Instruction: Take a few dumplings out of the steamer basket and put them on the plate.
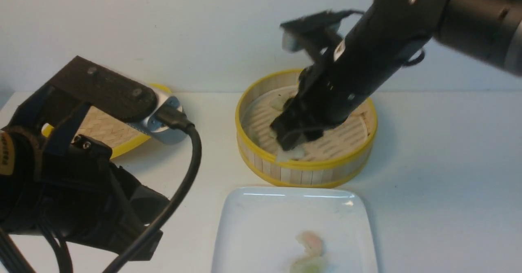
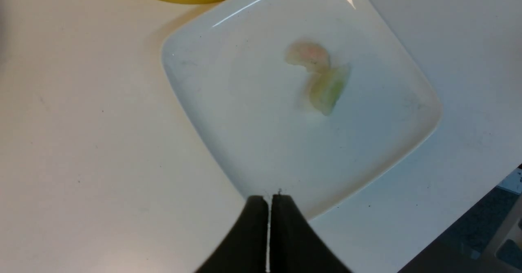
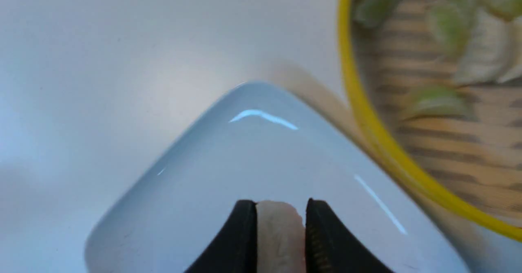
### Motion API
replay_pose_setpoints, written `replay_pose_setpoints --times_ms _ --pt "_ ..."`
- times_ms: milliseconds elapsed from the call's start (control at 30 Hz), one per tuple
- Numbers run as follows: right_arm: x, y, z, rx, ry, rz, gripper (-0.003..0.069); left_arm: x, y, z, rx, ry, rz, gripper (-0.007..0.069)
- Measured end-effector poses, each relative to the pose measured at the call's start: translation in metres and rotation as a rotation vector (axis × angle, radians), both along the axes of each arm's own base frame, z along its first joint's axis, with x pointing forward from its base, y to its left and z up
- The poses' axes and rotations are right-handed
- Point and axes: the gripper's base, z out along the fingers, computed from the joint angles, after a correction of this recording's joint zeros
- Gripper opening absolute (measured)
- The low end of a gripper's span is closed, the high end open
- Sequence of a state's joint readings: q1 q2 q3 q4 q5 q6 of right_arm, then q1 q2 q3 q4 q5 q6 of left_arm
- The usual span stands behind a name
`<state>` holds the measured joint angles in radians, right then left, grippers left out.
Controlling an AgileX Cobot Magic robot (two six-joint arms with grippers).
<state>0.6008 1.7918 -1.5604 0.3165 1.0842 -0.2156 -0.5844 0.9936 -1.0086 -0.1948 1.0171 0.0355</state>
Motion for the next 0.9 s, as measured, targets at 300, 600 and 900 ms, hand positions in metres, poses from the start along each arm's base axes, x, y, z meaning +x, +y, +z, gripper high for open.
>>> replay_pose_setpoints --times_ms 300,600,900 --pt "0.002 0.032 -0.104 -0.071 0.072 -0.003 0.0131 0.0 0.0 0.0 0.004 -0.004 0.001 -0.0006" --pt "0.006 0.035 -0.13 -0.114 0.148 -0.024 0.0185 0.0 0.0 0.0 0.004 -0.004 0.001 -0.0006" --pt "0.01 0.036 -0.073 -0.169 0.186 -0.044 0.0444 0.0 0.0 0.0 0.008 -0.01 -0.01 -0.0006"
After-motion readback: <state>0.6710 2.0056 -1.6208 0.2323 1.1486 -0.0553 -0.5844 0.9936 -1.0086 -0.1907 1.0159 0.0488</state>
